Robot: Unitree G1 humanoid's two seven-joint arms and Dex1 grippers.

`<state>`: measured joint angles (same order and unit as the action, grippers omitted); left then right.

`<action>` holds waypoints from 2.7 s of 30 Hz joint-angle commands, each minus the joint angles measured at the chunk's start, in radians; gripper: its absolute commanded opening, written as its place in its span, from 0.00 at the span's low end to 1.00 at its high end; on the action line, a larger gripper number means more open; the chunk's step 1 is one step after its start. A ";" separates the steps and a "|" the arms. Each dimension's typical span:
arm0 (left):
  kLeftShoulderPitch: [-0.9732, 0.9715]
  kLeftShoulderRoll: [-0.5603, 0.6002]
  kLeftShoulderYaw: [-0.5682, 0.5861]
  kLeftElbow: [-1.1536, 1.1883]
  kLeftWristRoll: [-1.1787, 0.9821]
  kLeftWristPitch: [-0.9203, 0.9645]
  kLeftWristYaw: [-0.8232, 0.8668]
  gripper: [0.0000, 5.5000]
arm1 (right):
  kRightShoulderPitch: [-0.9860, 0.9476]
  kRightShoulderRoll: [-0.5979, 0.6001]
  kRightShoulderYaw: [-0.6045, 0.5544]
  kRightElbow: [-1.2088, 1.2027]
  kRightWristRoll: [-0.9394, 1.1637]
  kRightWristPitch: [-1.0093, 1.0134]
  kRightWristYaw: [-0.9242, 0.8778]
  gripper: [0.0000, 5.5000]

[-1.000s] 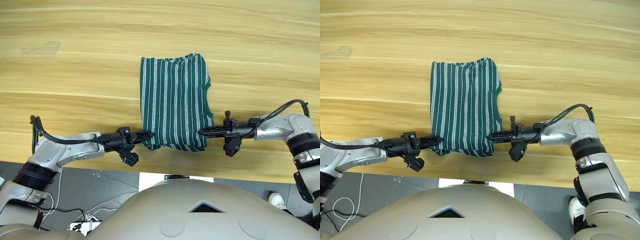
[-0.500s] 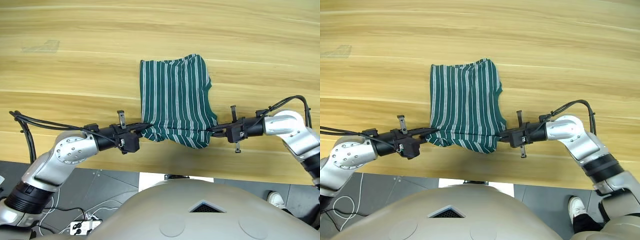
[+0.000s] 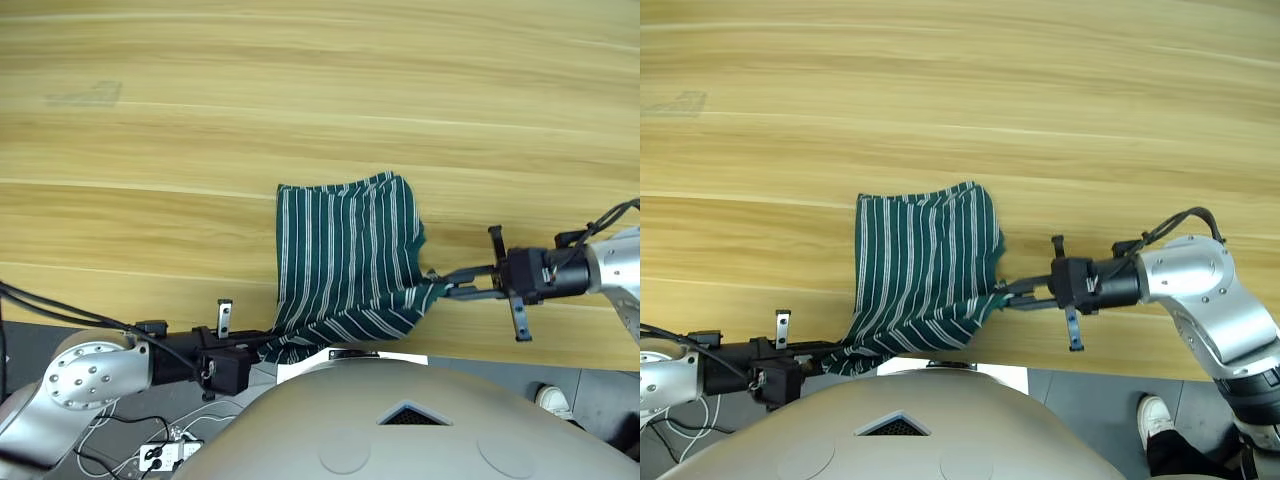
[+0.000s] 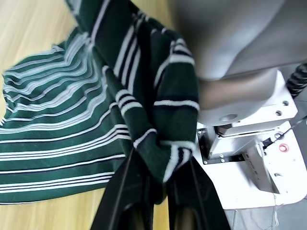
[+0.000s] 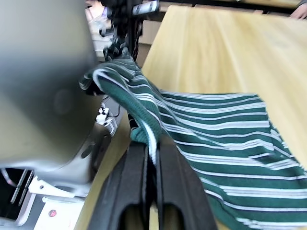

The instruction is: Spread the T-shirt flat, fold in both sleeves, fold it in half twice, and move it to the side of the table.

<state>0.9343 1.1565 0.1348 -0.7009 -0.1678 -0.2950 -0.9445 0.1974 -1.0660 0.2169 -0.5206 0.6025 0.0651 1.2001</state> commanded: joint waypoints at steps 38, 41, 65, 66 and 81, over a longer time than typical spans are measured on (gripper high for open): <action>-0.970 -0.538 -0.239 0.732 0.241 0.144 0.328 0.31 | -0.540 0.673 -0.040 0.843 -0.603 -0.263 -0.562 0.35; -1.064 -0.675 -0.135 0.848 0.197 0.172 0.532 0.40 | -0.580 0.730 -0.103 0.914 -0.618 -0.338 -0.714 0.46; -1.002 -0.863 0.057 0.559 0.091 0.125 0.790 0.72 | -0.862 0.815 0.297 1.320 -0.979 -0.476 -0.592 0.75; -1.003 -0.867 0.045 0.547 0.099 0.127 0.788 0.72 | -0.902 0.820 0.317 1.409 -1.021 -0.482 -0.631 0.75; -0.922 -0.881 -0.004 0.467 0.120 0.148 0.772 0.72 | -0.724 0.404 0.132 1.904 -0.958 -0.255 -0.997 0.75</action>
<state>-0.0130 0.2845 0.1227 -0.2053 -0.0420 -0.1751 -0.1767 -0.7526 -0.5812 0.4255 1.2835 -0.4014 -0.2958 0.1915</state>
